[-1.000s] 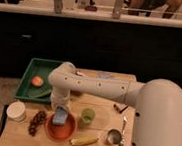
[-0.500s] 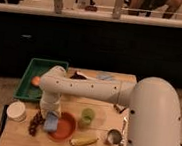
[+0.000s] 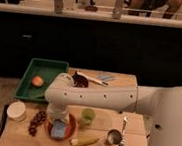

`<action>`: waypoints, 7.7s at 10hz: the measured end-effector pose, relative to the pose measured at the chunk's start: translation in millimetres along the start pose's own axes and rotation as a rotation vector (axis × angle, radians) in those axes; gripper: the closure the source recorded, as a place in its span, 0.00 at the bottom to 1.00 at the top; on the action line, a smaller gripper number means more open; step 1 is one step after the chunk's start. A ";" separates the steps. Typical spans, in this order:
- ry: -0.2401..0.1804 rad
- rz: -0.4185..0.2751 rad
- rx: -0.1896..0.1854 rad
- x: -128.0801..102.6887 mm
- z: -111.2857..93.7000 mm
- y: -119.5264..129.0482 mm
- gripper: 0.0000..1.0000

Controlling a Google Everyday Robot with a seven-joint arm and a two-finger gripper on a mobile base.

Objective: Wipe red bowl with sponge

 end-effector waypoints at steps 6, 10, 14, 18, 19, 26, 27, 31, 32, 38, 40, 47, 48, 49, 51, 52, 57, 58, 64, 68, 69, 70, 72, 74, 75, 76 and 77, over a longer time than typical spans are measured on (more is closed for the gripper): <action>0.031 0.051 -0.049 61.8 8.5 13.2 1.00; -0.040 -0.050 -0.011 52.1 21.5 -24.0 1.00; -0.089 -0.088 0.020 19.1 11.8 -27.2 1.00; -0.094 0.012 -0.042 7.0 -6.1 17.9 1.00; -0.089 0.028 -0.053 8.3 -7.8 23.5 1.00; -0.107 0.007 -0.049 53.1 12.8 11.5 1.00; -0.128 -0.022 -0.037 51.4 18.3 1.1 1.00; -0.193 -0.066 -0.019 25.3 24.8 -9.2 1.00; -0.195 -0.055 -0.020 20.4 21.9 -5.4 1.00; -0.126 0.075 -0.087 36.2 8.2 37.5 1.00; -0.110 0.074 -0.089 52.5 11.7 35.3 1.00; -0.215 -0.092 -0.019 25.9 22.1 -15.9 1.00; -0.226 -0.088 -0.022 19.2 19.8 -11.8 1.00; -0.229 -0.073 -0.029 16.0 16.8 -5.1 1.00; -0.216 -0.010 -0.066 14.2 7.3 19.7 1.00; -0.206 0.014 -0.084 15.2 4.0 28.4 1.00; -0.125 0.107 -0.131 58.3 1.7 55.4 1.00; -0.116 0.101 -0.130 66.2 3.9 51.6 1.00; -0.161 -0.026 -0.045 68.8 13.3 6.7 1.00; -0.182 -0.028 -0.032 59.7 -0.5 16.2 1.00; -0.181 -0.010 -0.038 58.5 -5.8 26.1 1.00; -0.180 0.019 -0.046 57.0 -13.3 40.8 1.00; -0.179 0.052 -0.057 55.3 -20.8 48.4 1.00; -0.180 0.051 -0.060 55.0 -20.4 48.0 1.00; -0.179 0.052 -0.060 55.0 -20.5 48.4 1.00; -0.179 0.052 -0.060 55.0 -20.6 48.2 1.00; -0.180 0.050 -0.060 55.0 -20.4 47.6 1.00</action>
